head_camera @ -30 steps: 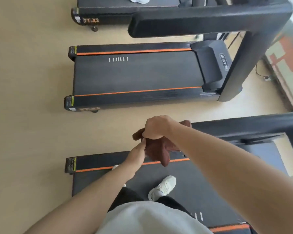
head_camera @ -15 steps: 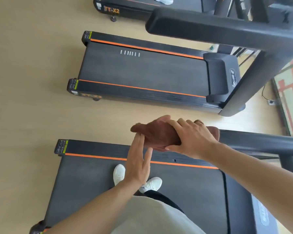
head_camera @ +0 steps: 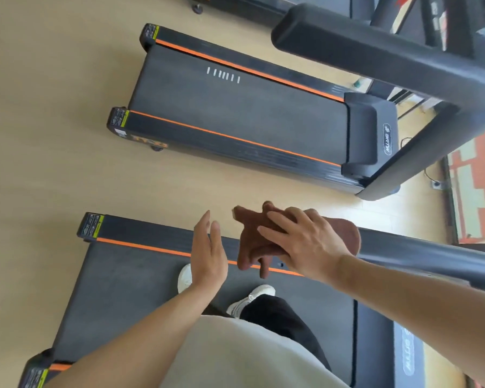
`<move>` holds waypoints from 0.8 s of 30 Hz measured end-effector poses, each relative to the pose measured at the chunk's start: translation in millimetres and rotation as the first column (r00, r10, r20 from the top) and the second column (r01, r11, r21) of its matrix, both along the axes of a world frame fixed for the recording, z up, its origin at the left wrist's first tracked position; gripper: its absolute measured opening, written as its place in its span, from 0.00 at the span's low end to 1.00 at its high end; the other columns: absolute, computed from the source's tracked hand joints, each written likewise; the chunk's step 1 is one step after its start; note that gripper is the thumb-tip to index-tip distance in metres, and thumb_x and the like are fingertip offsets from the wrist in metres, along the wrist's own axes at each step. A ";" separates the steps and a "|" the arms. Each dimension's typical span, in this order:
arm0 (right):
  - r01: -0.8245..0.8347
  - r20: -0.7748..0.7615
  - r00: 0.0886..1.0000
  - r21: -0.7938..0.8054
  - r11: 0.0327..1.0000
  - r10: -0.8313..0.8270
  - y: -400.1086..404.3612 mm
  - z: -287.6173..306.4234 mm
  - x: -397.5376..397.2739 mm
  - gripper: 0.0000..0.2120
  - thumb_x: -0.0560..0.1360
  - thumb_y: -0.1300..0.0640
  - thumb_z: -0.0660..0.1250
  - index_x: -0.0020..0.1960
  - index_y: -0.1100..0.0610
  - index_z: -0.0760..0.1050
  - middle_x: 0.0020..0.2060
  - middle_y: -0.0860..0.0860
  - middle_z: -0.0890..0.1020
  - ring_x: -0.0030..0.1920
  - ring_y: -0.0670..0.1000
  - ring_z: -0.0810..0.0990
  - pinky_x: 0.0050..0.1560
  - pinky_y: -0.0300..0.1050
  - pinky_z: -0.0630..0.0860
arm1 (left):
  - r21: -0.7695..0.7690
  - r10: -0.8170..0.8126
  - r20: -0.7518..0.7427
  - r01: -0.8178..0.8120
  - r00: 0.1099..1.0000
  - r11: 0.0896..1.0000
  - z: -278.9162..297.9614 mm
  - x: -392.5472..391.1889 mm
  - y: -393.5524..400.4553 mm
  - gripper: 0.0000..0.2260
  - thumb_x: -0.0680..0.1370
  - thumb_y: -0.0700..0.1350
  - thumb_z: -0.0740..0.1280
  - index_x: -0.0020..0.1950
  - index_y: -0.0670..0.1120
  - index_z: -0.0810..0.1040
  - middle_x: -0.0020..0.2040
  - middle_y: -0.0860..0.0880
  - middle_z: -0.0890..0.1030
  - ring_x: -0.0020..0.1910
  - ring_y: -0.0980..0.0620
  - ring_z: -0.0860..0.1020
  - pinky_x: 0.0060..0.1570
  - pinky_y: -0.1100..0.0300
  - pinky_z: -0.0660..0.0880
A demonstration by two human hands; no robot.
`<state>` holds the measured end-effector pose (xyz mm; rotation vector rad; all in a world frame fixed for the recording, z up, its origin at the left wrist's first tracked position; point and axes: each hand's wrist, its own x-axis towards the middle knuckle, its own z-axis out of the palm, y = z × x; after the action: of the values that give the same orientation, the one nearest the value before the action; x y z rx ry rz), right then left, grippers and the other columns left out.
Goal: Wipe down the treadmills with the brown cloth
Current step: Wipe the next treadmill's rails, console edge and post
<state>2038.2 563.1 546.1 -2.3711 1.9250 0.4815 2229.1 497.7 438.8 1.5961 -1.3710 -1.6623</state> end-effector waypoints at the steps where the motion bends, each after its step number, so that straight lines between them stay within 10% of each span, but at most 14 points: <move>1: -0.009 -0.045 0.999 0.052 0.999 0.011 -10.1 1.1 7.4 0.15 0.74 0.46 0.67 0.61 0.46 0.77 0.55 0.49 0.80 0.49 0.58 0.79 0.43 0.52 0.74 | -0.001 0.013 0.000 -0.013 1.000 1.000 -1.2 -3.1 -2.4 0.25 0.84 0.59 0.50 0.79 0.51 0.63 0.76 0.57 0.67 0.74 0.61 0.66 0.71 0.65 0.61; 7: -0.065 -0.396 0.872 0.488 0.870 0.287 -64.5 -12.1 69.3 0.12 0.80 0.58 0.59 0.60 0.57 0.78 0.49 0.56 0.78 0.50 0.59 0.80 0.44 0.53 0.72 | -0.047 0.139 0.017 -0.138 0.990 0.989 -2.3 -15.9 -3.6 0.20 0.87 0.52 0.50 0.75 0.50 0.71 0.72 0.55 0.73 0.71 0.59 0.70 0.73 0.59 0.65; 12: -0.100 -0.381 0.823 0.633 0.768 0.421 -80.9 -21.9 79.8 0.13 0.81 0.52 0.61 0.61 0.56 0.77 0.50 0.53 0.79 0.57 0.59 0.80 0.55 0.54 0.76 | -0.029 0.342 0.000 -0.342 0.940 0.939 1.1 -3.9 17.3 0.25 0.82 0.56 0.49 0.72 0.49 0.74 0.68 0.55 0.76 0.69 0.59 0.72 0.71 0.60 0.65; 18: 0.064 -0.297 0.949 0.509 0.858 0.106 -64.6 -1.1 50.1 0.15 0.79 0.49 0.65 0.65 0.50 0.76 0.54 0.50 0.79 0.48 0.57 0.78 0.39 0.51 0.69 | -0.075 0.341 -0.075 -0.346 0.937 0.935 27.9 -22.0 39.7 0.16 0.82 0.52 0.50 0.58 0.57 0.77 0.59 0.54 0.81 0.64 0.57 0.76 0.62 0.67 0.68; 24: 0.189 0.023 0.979 0.251 0.949 -0.201 -7.2 30.9 -6.8 0.35 0.76 0.38 0.68 0.76 0.46 0.59 0.62 0.53 0.74 0.55 0.59 0.79 0.48 0.53 0.75 | -0.424 0.026 -0.086 -0.060 0.996 0.904 75.1 -66.7 12.4 0.18 0.85 0.54 0.51 0.62 0.50 0.77 0.60 0.54 0.81 0.63 0.56 0.77 0.66 0.60 0.71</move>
<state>2031.4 555.8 577.0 -1.9988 1.9242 0.6039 2162.4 510.1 513.8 1.2825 -1.5188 -1.2687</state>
